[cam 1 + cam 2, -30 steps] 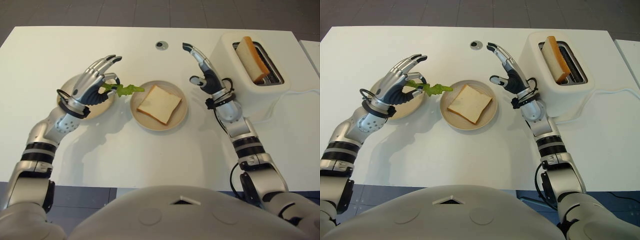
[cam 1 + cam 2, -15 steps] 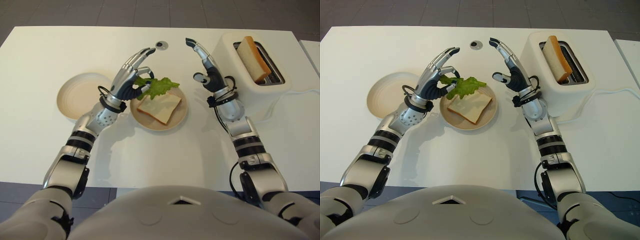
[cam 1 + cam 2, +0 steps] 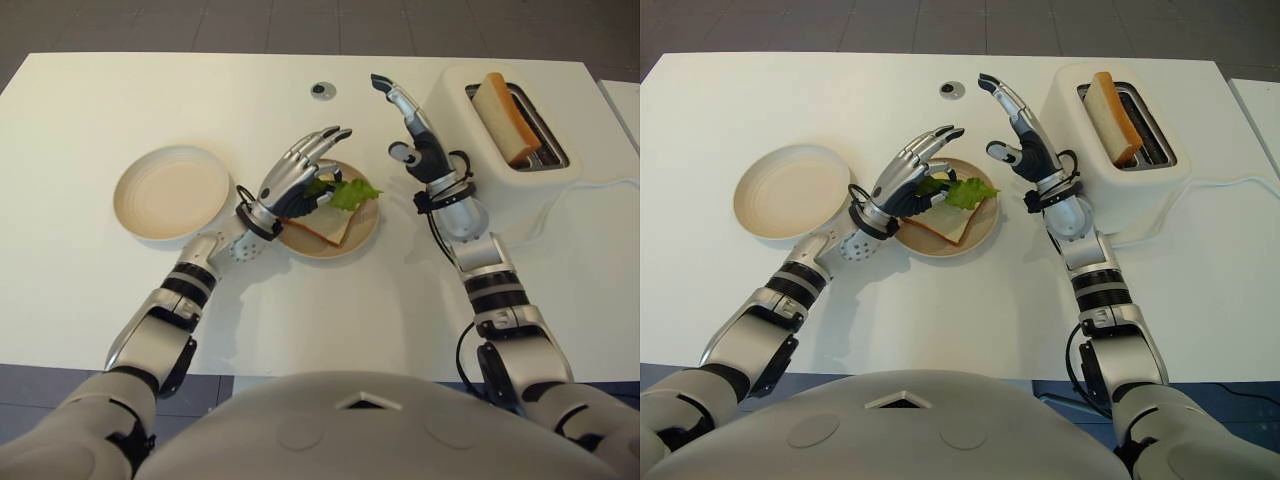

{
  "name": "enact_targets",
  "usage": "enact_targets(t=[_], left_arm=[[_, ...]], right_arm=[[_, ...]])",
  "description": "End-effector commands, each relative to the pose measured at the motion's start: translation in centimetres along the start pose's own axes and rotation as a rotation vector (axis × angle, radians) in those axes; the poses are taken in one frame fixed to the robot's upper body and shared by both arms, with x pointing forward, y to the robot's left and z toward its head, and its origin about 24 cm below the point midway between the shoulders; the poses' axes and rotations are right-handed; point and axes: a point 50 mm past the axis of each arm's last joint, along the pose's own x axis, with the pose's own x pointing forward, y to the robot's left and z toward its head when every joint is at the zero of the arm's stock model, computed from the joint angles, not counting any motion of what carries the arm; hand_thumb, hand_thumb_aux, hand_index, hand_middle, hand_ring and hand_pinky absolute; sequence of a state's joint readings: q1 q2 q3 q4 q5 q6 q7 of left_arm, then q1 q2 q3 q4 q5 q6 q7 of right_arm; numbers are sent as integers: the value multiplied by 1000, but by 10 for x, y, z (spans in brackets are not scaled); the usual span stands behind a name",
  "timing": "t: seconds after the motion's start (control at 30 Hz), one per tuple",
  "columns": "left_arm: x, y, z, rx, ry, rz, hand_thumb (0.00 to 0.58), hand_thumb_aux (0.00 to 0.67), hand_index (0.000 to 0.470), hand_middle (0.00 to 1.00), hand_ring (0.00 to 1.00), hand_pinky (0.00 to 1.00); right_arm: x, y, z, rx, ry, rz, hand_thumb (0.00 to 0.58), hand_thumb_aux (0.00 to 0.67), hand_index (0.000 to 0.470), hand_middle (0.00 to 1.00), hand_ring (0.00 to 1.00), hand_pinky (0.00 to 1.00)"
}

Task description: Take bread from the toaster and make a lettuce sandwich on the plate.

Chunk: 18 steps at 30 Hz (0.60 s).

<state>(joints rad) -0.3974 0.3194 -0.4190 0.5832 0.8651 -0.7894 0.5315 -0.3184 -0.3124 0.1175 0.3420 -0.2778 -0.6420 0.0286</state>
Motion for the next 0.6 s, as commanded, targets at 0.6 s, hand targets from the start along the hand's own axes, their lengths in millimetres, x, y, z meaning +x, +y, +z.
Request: enact_targets(t=[0.6], left_arm=[[40,56,-42,291,114,106,580,670,470,0,0,0]], right_arm=[[-2,-1,-6,24,40,5,0,0,0,0,0,0]])
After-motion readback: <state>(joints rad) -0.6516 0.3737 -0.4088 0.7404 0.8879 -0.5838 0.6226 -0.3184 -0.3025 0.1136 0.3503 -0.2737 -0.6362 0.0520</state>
